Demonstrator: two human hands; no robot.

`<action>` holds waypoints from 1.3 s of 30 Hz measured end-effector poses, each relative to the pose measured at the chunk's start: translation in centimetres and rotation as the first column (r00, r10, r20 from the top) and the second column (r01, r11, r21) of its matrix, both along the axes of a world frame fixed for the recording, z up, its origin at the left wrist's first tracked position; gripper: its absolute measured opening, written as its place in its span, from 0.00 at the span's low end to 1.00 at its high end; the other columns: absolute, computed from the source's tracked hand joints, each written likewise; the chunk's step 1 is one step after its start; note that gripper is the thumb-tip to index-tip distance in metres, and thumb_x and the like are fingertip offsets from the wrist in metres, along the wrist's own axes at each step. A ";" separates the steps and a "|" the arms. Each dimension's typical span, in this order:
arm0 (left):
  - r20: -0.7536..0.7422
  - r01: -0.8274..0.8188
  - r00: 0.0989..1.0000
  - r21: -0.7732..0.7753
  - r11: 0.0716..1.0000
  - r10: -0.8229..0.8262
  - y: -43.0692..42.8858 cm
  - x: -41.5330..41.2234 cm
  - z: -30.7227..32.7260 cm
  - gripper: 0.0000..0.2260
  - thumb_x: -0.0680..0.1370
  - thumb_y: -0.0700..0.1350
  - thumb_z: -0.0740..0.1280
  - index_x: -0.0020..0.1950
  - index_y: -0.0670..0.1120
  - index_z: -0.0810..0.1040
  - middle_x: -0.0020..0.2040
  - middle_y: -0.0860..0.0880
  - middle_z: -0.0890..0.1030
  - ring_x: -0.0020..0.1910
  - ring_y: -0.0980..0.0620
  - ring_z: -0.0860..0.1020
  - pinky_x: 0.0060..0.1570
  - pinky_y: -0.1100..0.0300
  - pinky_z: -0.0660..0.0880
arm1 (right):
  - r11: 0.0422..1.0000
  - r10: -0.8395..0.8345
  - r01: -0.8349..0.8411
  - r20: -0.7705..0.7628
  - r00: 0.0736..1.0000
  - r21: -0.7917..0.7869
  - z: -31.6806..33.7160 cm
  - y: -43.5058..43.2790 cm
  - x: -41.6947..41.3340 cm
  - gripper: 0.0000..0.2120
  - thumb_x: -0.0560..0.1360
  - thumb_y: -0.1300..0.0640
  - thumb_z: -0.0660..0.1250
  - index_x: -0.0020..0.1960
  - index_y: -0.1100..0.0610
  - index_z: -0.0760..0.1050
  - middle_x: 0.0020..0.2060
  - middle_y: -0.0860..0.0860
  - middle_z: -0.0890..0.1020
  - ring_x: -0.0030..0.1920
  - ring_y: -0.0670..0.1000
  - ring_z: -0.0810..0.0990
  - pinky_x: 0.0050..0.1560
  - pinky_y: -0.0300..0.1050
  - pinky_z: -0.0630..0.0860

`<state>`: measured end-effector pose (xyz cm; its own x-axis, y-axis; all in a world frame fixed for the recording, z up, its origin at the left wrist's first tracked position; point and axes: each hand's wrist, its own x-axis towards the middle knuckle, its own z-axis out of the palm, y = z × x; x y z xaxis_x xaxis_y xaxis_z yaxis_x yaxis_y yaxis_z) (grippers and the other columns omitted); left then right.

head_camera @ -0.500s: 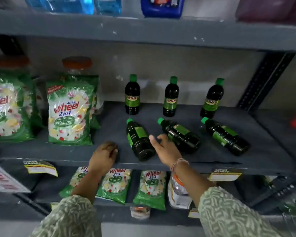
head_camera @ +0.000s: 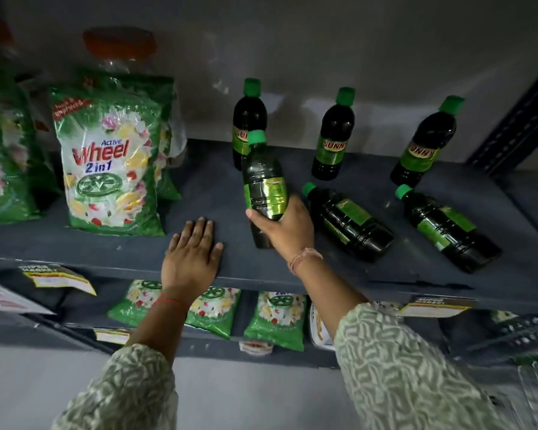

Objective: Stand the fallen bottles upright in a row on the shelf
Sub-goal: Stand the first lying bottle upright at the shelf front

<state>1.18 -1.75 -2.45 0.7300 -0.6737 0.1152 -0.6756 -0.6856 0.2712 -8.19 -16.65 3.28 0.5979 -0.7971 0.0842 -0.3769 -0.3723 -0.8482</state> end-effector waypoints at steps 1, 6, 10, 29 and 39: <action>-0.005 0.002 1.000 0.003 1.000 -0.002 0.1 0.0 0.0 0.37 0.70 0.61 0.36 0.74 0.45 0.57 0.76 0.45 0.59 0.75 0.44 0.55 0.73 0.48 0.52 | 0.999 -0.005 0.006 0.039 0.999 -0.038 -0.1 -0.1 0.1 0.30 0.60 0.41 0.75 0.50 0.61 0.72 0.47 0.57 0.80 0.49 0.58 0.78 0.48 0.52 0.76; -0.013 -0.005 1.000 0.018 1.000 0.006 0.0 -0.1 0.2 0.38 0.69 0.61 0.35 0.74 0.46 0.55 0.76 0.46 0.57 0.76 0.46 0.53 0.74 0.50 0.50 | 0.999 -0.004 0.009 0.106 0.994 -0.044 -1.0 -1.0 0.6 0.37 0.58 0.46 0.79 0.58 0.62 0.68 0.54 0.58 0.77 0.55 0.58 0.76 0.53 0.50 0.75; -0.022 -0.007 1.000 0.035 0.999 0.008 0.1 -0.1 0.2 0.38 0.68 0.61 0.34 0.75 0.46 0.54 0.77 0.48 0.55 0.76 0.48 0.52 0.74 0.51 0.49 | 1.000 0.015 -0.011 0.149 0.989 -0.028 -1.7 -1.2 0.7 0.38 0.59 0.51 0.79 0.63 0.61 0.67 0.57 0.57 0.77 0.58 0.55 0.76 0.56 0.44 0.73; -0.085 0.018 0.996 0.001 1.000 -0.018 -1.0 0.1 1.2 0.30 0.71 0.54 0.44 0.70 0.41 0.61 0.77 0.44 0.55 0.76 0.46 0.51 0.74 0.51 0.50 | 0.996 0.019 -0.038 0.207 0.978 0.086 -3.0 -0.5 0.5 0.57 0.52 0.44 0.80 0.72 0.56 0.53 0.68 0.57 0.65 0.69 0.55 0.64 0.71 0.53 0.64; -0.099 0.029 0.995 0.121 0.992 -0.017 -1.3 0.2 1.4 0.25 0.81 0.52 0.47 0.75 0.45 0.47 0.78 0.46 0.48 0.76 0.48 0.45 0.74 0.53 0.43 | 0.928 0.203 -0.257 0.212 0.956 0.271 -3.0 -2.9 -0.7 0.34 0.61 0.61 0.73 0.62 0.52 0.63 0.54 0.51 0.77 0.58 0.54 0.76 0.65 0.60 0.71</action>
